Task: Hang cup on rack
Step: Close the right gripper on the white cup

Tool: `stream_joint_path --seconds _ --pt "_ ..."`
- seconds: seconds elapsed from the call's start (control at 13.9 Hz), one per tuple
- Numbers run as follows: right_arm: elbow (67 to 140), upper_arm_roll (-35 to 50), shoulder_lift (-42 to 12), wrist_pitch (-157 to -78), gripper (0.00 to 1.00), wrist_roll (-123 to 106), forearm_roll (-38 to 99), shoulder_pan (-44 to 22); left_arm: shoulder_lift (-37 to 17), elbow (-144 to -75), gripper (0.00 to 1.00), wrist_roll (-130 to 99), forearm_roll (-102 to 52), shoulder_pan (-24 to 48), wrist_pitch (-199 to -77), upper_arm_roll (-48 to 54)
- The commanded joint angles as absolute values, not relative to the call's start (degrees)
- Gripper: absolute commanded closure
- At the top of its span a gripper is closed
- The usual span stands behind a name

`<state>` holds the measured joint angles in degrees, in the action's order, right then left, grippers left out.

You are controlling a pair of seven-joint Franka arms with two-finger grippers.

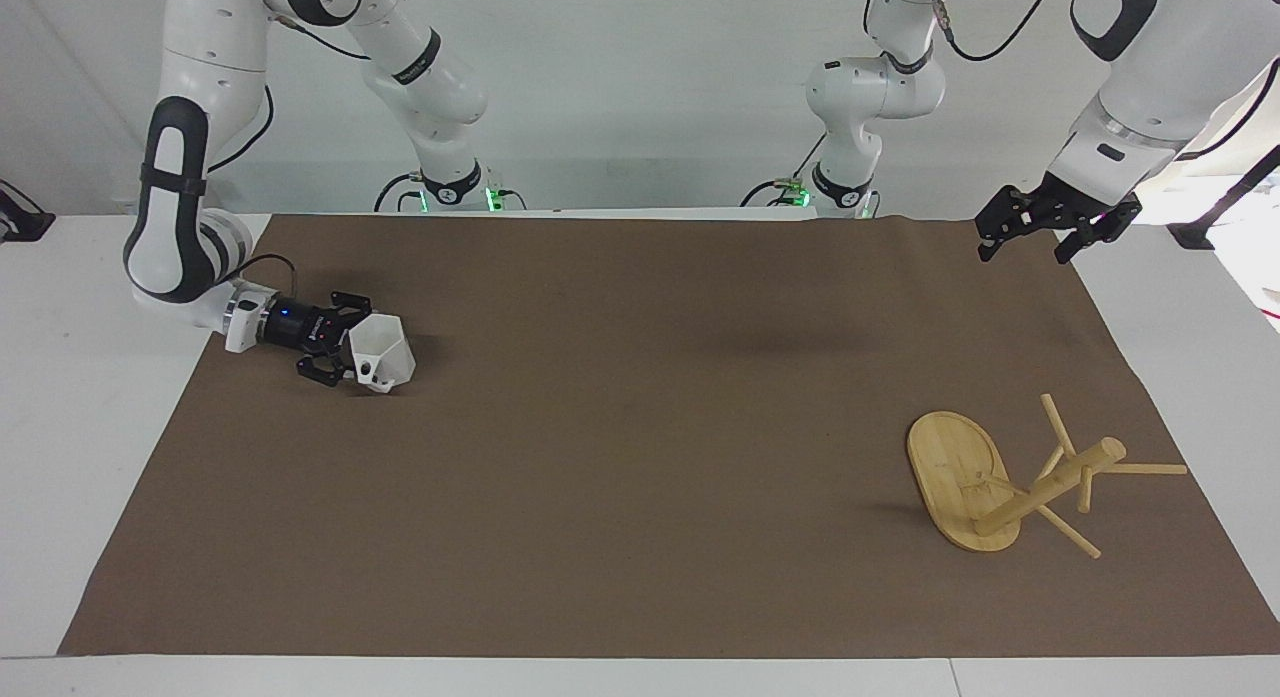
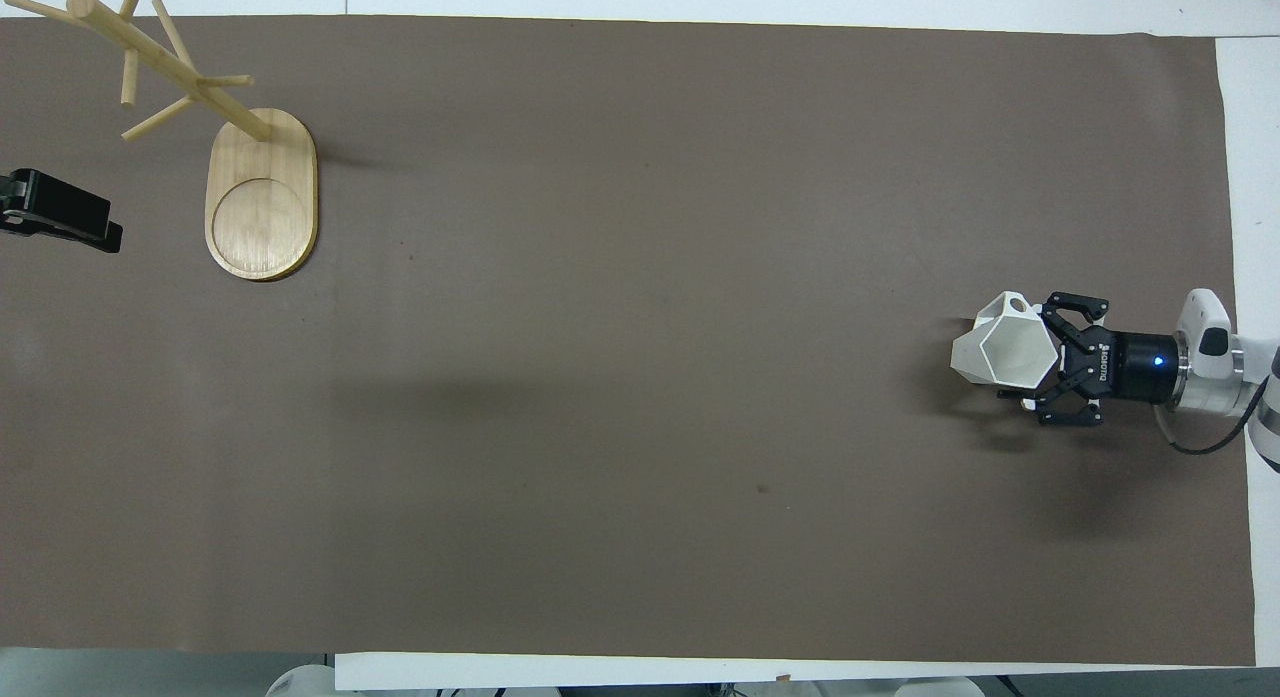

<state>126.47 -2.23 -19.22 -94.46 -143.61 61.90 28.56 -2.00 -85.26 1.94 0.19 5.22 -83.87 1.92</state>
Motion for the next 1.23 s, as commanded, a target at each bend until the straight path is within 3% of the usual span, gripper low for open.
stream_joint_path --seconds 0.0,0.94,1.08,1.15 --pt "128.58 -2.11 -17.49 -95.97 0.0 -145.28 64.07 27.51 -0.35 -87.36 0.0 2.72 -0.53 4.84 -84.9 1.93" --pt "129.81 -2.11 -17.31 -97.47 0.01 -145.9 65.48 25.75 -0.26 -87.71 0.0 2.81 -0.44 3.17 -84.9 1.85" --pt "129.73 -2.11 -17.31 -97.47 0.16 -145.9 65.48 25.66 -0.26 -87.71 0.0 2.81 -0.35 3.08 -84.82 1.85" --pt "129.64 -2.11 -17.31 -97.47 0.3 -145.9 65.48 25.66 -0.26 -87.71 0.0 2.73 -0.35 3.08 -84.81 1.85"
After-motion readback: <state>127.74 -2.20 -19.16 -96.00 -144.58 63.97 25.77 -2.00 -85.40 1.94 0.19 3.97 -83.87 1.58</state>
